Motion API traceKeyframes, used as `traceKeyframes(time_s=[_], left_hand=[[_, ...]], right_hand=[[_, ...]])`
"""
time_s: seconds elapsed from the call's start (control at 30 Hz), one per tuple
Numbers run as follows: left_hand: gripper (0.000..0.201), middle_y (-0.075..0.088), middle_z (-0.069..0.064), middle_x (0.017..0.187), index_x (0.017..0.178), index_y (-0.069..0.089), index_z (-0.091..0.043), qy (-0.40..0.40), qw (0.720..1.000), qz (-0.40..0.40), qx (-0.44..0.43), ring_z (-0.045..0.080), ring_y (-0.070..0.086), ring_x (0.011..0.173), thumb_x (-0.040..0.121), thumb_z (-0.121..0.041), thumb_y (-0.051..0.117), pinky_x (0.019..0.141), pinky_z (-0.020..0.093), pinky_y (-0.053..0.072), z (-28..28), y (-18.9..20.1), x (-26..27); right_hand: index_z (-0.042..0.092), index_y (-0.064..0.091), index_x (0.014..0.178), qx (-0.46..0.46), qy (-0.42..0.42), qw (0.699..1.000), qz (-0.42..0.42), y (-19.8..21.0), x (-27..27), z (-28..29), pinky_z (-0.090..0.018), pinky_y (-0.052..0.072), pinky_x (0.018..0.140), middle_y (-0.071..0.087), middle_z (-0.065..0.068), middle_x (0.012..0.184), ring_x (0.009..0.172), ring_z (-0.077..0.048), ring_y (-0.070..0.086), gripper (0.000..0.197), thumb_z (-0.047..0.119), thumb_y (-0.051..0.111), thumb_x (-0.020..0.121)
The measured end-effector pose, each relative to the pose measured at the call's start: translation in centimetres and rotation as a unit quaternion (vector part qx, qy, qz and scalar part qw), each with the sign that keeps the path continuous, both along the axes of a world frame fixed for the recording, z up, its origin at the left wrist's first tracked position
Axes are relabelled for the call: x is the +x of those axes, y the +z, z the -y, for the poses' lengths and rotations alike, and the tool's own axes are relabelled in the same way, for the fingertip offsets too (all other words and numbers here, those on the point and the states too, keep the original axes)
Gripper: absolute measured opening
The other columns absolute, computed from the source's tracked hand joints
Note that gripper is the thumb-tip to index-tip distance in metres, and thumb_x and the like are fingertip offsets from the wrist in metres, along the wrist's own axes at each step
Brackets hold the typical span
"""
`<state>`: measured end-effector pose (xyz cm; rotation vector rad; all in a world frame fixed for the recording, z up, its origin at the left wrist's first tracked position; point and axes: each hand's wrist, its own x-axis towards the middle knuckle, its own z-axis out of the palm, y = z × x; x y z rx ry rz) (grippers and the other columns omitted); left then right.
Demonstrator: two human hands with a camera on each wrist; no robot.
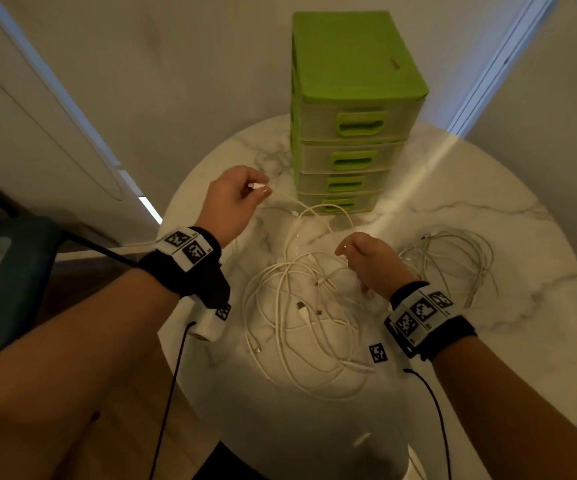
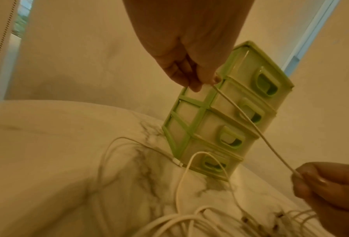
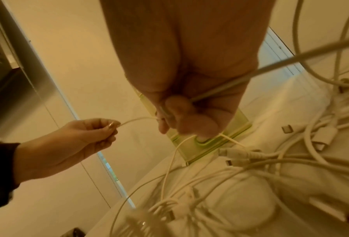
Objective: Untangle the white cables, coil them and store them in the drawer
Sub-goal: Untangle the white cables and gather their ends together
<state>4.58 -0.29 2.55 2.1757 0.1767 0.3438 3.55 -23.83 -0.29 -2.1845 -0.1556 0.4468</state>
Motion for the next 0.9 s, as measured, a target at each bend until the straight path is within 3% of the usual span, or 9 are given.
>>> traceKeyframes(time_s=[0.07,0.17,0.3,0.4,0.5,0.57,0.67,0.8,0.9], left_hand=[[0.042,0.056,-0.007,0.088,0.124,0.051,-0.009,-0.006,0.989,-0.024,-0.147,0.000,0.055,0.074,0.085,-0.010,0.067,0.073,0.007,0.047,0.3,0.5,-0.6],[0.053,0.063,0.008,0.096,0.136,0.035,-0.003,-0.099,0.924,-0.139,-0.342,0.004,0.066,0.071,0.089,0.003,0.056,0.072,0.017,0.053,1.7,0.6,-2.2],[0.027,0.061,0.005,0.098,0.118,0.055,0.000,-0.195,0.956,-0.148,-0.162,-0.006,0.057,0.055,0.100,-0.013,0.041,0.058,0.011,0.046,3.4,1.0,-2.8],[0.029,0.060,0.005,0.080,0.092,0.060,0.001,-0.179,0.957,-0.122,-0.194,-0.003,0.054,0.046,0.101,-0.008,0.034,0.048,0.010,0.040,3.0,1.0,-3.1],[0.034,0.063,0.001,0.061,0.074,0.055,-0.010,-0.078,0.962,-0.107,-0.237,0.001,0.051,0.037,0.100,-0.003,0.034,0.041,0.013,0.034,0.4,0.4,-3.1],[0.033,0.065,-0.007,0.051,0.074,0.053,-0.012,-0.018,0.965,-0.092,-0.245,0.001,0.051,0.036,0.098,-0.001,0.034,0.041,0.014,0.035,-2.0,0.3,-2.8],[0.034,0.066,-0.007,0.058,0.074,0.055,-0.015,0.013,0.968,-0.082,-0.239,0.000,0.056,0.043,0.102,-0.013,0.035,0.047,0.014,0.041,-3.7,-0.1,-2.8],[0.029,0.063,-0.007,0.055,0.089,0.057,-0.017,-0.091,0.961,-0.077,-0.251,0.003,0.059,0.059,0.100,-0.003,0.034,0.068,0.020,0.050,-0.9,0.5,-3.1],[0.021,0.045,0.000,0.061,0.103,0.056,-0.015,-0.159,0.962,-0.107,-0.197,-0.002,0.044,0.046,0.101,-0.012,0.034,0.059,0.020,0.043,3.1,1.7,-3.1]], right_hand=[[0.024,0.053,0.073,0.013,-0.008,0.999,0.040,0.0,-0.5,-1.0,-0.012,0.034,0.040,0.045,0.005,0.059,0.042,-0.003,0.047,0.025,0.017,0.042,0.095],[0.015,0.056,0.084,0.064,-0.001,0.994,0.089,0.6,-1.5,-2.9,-0.011,0.035,0.054,0.048,0.005,0.063,0.058,-0.007,0.045,0.017,0.014,0.044,0.096],[0.006,0.062,0.093,0.044,0.054,0.993,0.096,0.8,-2.7,-4.8,-0.010,0.036,0.057,0.055,0.008,0.068,0.061,-0.004,0.047,0.018,0.013,0.046,0.094],[0.007,0.065,0.090,0.027,0.048,0.994,0.098,0.9,-2.7,-4.5,-0.019,0.037,0.064,0.049,0.017,0.065,0.062,-0.001,0.047,0.019,0.016,0.049,0.094],[0.009,0.064,0.089,-0.065,0.085,0.989,0.103,1.4,-2.2,-2.2,-0.023,0.035,0.069,0.058,0.009,0.073,0.072,-0.012,0.051,0.021,0.021,0.048,0.094],[0.011,0.063,0.089,-0.127,0.084,0.984,0.090,1.6,-1.6,0.4,-0.027,0.038,0.072,0.063,-0.002,0.084,0.080,-0.019,0.056,0.020,0.022,0.048,0.094],[0.019,0.059,0.081,-0.172,0.059,0.980,0.082,2.1,-0.7,3.5,-0.034,0.043,0.079,0.066,-0.011,0.092,0.090,-0.030,0.061,0.018,0.021,0.047,0.094],[0.013,0.065,0.086,-0.161,0.039,0.979,0.117,3.5,-0.5,2.7,-0.022,0.033,0.066,0.063,-0.004,0.087,0.085,-0.023,0.058,0.021,0.020,0.047,0.094],[0.007,0.068,0.091,-0.126,0.072,0.979,0.144,4.2,-0.8,0.2,-0.020,0.034,0.065,0.066,-0.004,0.087,0.082,-0.020,0.058,0.023,0.022,0.050,0.093]])
